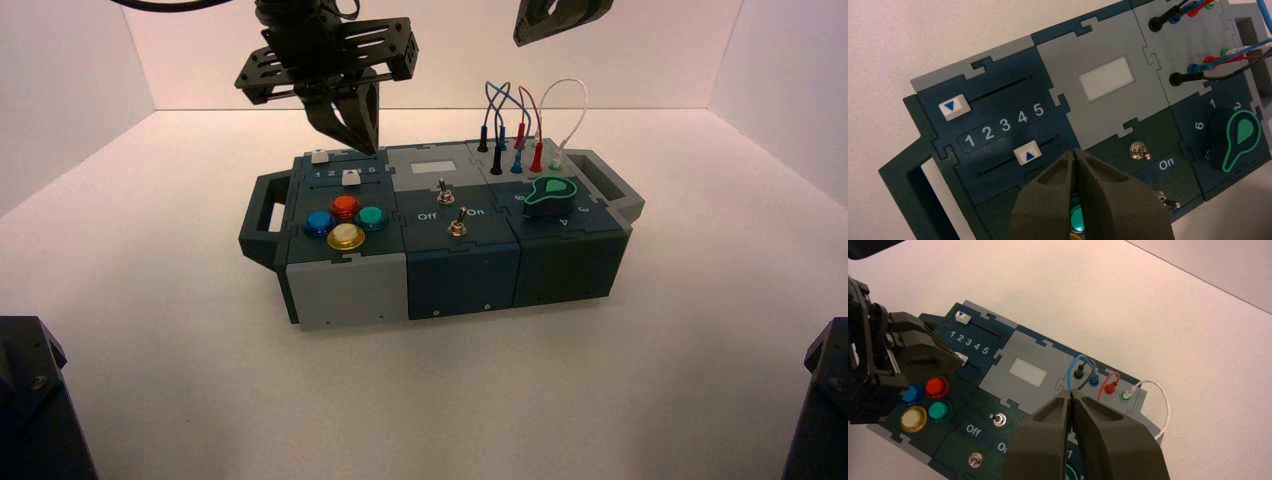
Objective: Move the bottom slider to position 1.
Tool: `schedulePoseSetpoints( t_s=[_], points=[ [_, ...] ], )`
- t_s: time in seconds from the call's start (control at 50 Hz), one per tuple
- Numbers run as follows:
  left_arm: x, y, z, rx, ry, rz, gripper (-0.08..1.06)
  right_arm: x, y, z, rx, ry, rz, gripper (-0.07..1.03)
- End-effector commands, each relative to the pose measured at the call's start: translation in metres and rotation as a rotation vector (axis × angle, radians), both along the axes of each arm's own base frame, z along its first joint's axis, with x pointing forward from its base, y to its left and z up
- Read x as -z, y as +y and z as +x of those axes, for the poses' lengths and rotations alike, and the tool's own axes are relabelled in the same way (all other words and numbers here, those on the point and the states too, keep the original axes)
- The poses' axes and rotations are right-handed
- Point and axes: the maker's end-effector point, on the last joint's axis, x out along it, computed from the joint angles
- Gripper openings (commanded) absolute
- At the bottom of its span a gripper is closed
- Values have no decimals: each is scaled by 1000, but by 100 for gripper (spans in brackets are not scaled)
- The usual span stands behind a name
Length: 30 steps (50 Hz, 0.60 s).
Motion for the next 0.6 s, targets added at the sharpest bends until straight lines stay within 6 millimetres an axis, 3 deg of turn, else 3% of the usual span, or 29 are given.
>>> schedulePoseSetpoints(
  t_s=[0.02, 0.36, 0.6],
  points=[
    [-9, -7, 7, -1, -26, -21, -3, -13, 6, 4, -8, -31, 20, -2],
    [16, -5, 6, 8, 19, 28, -3, -12, 7, 4, -9, -29, 21, -2],
    [13, -7, 11, 14, 3, 23, -3, -11, 6, 3, -9, -27, 20, -2]
  ],
)
